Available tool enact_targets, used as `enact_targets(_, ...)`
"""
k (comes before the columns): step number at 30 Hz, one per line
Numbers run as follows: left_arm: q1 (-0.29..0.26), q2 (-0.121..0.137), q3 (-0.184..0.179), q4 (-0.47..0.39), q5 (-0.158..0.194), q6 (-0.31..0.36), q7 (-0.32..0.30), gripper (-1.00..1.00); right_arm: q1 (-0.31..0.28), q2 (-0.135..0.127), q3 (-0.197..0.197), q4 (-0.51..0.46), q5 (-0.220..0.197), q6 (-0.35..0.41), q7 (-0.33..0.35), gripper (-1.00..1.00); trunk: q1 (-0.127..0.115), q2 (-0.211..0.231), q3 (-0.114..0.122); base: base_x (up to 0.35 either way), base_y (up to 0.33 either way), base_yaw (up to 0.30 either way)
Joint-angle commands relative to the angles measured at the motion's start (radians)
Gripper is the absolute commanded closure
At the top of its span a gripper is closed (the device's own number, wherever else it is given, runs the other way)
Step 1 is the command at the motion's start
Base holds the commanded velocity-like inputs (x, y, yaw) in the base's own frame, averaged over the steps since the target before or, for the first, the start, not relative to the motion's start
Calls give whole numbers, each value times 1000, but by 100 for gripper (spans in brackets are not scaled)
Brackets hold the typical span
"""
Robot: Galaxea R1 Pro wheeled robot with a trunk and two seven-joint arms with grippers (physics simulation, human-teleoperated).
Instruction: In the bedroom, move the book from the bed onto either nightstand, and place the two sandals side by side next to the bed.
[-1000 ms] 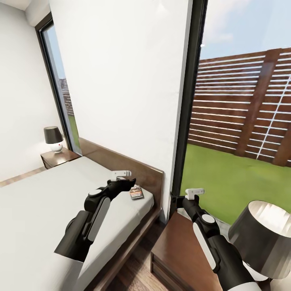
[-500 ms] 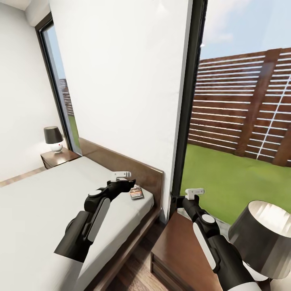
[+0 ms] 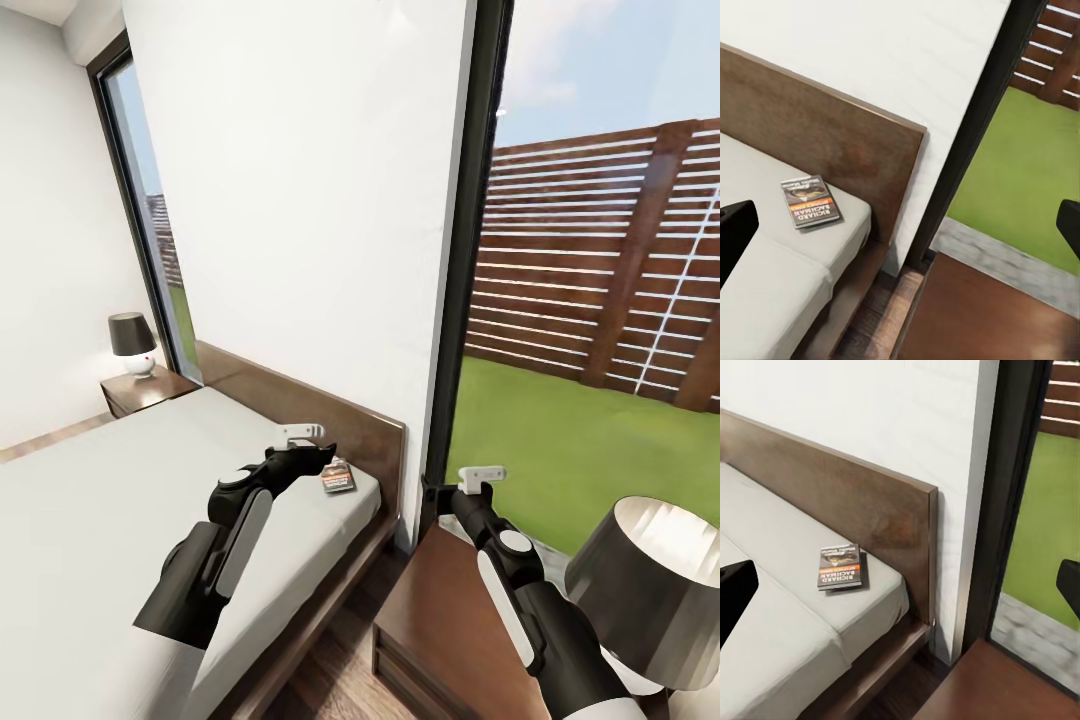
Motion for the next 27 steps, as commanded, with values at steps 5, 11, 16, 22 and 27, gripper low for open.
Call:
enact_targets(5,-1,0,-1,-2,11,4,7,-100,0,0,1,-1,-10,4,-4,-100,0,-1,-1,0,0,0)
enact_targets(11,-1,0,-1,-2,11,4,7,-100,0,0,1,-1,-10,4,-4,-100,0,-1,-1,0,0,0)
enact_targets(16,-1,1,-1,-2,11,4,7,-100,0,0,1,-1,-10,4,-4,-100,0,-1,-1,0,0,0)
enact_targets(22,-1,1,-1,1,12,4,6,-100,0,0,1,-1,-10,4,-4,-100,0,-1,-1,0,0,0)
enact_targets(27,0,1,-1,4,12,4,6,-100,0,0,1,-1,-10,4,-4,-100,0,-1,-1,0,0,0)
